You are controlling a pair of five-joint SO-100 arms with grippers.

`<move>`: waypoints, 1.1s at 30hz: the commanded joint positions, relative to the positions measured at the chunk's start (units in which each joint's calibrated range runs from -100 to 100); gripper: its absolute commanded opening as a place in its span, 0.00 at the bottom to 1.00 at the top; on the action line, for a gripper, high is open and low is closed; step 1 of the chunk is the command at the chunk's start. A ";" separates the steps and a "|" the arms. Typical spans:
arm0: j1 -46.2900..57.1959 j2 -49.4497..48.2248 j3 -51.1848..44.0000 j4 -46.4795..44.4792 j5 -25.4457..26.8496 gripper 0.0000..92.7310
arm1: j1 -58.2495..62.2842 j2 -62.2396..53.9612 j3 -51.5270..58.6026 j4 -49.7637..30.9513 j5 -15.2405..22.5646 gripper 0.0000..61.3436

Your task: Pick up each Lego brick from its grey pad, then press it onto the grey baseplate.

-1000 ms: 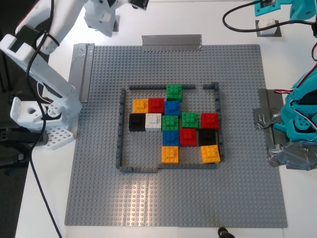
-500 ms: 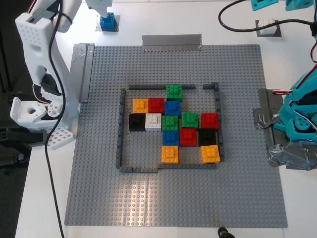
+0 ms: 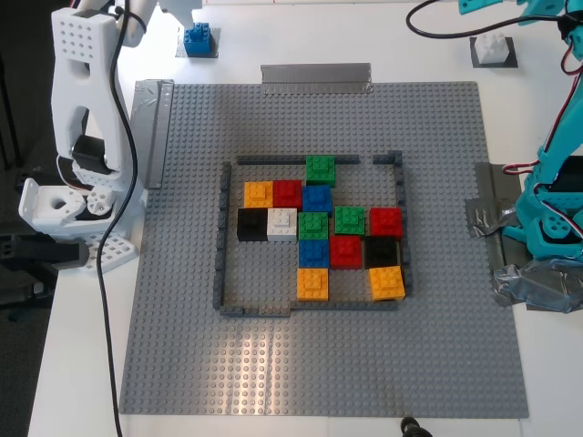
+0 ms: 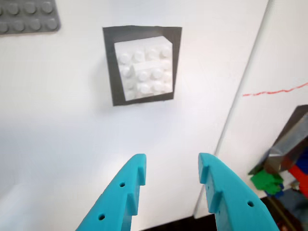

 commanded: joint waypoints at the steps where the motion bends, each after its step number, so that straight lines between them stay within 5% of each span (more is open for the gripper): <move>1: 0.25 1.92 -4.65 -0.41 0.80 0.14 | 0.14 0.76 -5.51 -1.06 -0.10 0.40; 33: -3.45 7.85 -4.56 -0.66 3.83 0.19 | -0.95 7.54 -7.59 -5.05 -0.74 0.36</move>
